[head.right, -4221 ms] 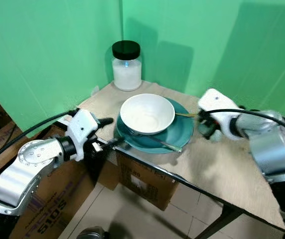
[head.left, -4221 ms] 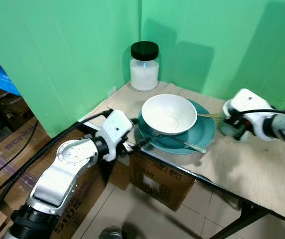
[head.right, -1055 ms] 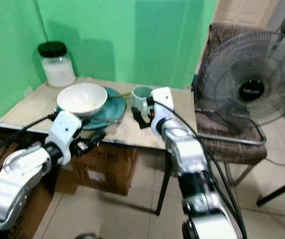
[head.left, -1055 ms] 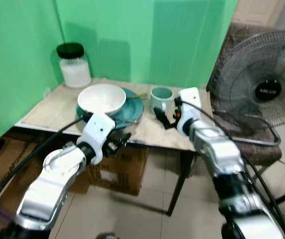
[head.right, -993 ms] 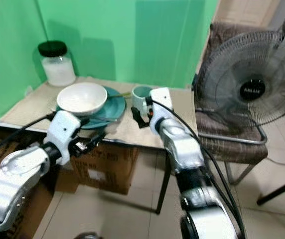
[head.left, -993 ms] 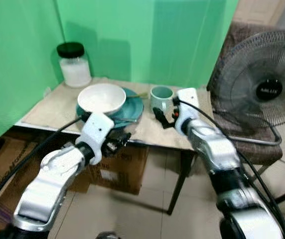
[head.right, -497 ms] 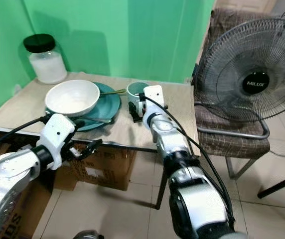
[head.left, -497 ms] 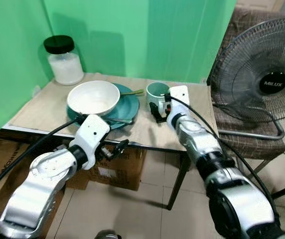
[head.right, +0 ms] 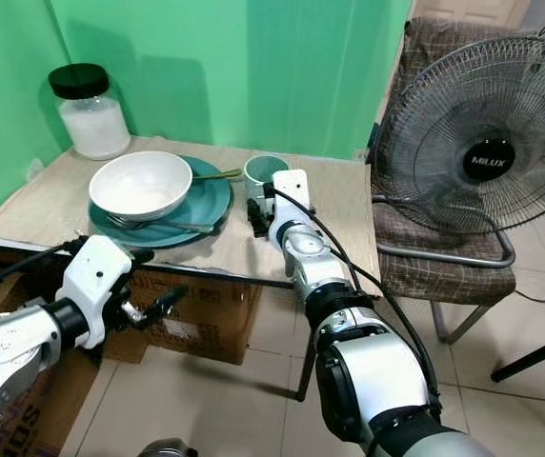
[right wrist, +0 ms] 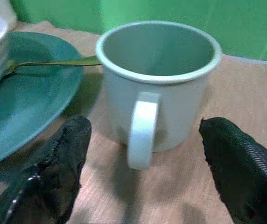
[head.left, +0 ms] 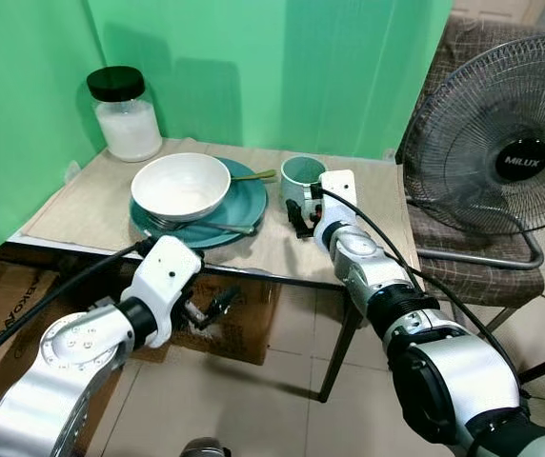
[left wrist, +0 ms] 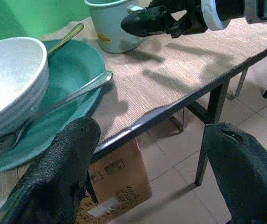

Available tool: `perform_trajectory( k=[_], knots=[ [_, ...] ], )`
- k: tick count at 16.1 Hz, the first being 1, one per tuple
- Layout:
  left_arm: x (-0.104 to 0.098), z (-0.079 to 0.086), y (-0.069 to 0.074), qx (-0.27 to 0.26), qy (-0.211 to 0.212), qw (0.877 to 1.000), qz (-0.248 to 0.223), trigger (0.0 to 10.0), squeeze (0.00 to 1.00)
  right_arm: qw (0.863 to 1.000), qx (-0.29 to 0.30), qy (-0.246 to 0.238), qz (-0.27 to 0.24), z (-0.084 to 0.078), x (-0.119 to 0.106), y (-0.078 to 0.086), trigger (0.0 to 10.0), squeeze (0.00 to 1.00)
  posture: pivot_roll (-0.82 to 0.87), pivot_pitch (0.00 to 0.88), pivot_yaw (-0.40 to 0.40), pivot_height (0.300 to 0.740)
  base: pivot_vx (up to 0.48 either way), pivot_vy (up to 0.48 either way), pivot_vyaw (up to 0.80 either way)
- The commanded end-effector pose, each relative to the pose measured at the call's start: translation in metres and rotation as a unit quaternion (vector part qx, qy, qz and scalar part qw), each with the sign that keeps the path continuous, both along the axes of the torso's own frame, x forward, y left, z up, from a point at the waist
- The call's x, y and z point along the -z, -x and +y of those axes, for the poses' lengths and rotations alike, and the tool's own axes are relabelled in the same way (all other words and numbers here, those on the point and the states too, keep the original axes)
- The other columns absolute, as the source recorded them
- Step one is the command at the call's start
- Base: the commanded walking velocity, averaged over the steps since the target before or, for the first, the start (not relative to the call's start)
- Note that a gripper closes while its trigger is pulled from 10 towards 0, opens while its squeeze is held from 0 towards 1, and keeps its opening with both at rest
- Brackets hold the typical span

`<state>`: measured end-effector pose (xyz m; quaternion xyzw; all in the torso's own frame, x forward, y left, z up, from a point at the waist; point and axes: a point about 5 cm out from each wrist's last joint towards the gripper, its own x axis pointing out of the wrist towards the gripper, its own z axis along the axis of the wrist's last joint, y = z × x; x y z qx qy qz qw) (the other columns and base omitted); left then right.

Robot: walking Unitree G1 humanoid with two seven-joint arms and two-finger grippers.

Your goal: Setting the table

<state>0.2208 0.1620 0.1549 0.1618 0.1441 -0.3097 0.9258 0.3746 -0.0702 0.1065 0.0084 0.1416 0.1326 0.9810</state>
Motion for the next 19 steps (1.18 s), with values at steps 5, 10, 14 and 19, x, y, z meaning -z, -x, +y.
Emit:
perform_trajectory(
  k=[5,10,14,19],
  knots=[
    [-0.004,-0.001,0.004,-0.008,0.001,1.000,-0.005,10.0,0.00,1.000,-0.004,-0.006,-0.006,0.002,-0.006,-0.004,0.0,0.00,0.27,0.000,-0.070,0.740,0.000,0.000,0.00],
    [-0.005,0.002,0.013,-0.009,-0.004,1.000,0.005,10.0,0.00,1.000,-0.003,-0.006,-0.002,0.004,-0.008,-0.005,0.0,0.00,0.28,0.000,-0.065,0.740,0.000,0.000,0.00],
    [-0.006,0.002,0.024,-0.011,-0.009,1.000,0.018,10.0,0.00,1.000,0.016,-0.015,0.007,0.003,-0.005,-0.004,0.0,0.00,0.30,0.015,-0.063,0.740,0.000,0.000,0.00],
    [-0.005,0.008,0.034,-0.018,-0.016,0.999,0.035,10.0,0.00,0.999,0.025,-0.013,0.022,0.004,0.002,-0.001,0.0,0.00,0.31,0.053,-0.065,0.740,0.000,0.000,0.00]
  ],
)
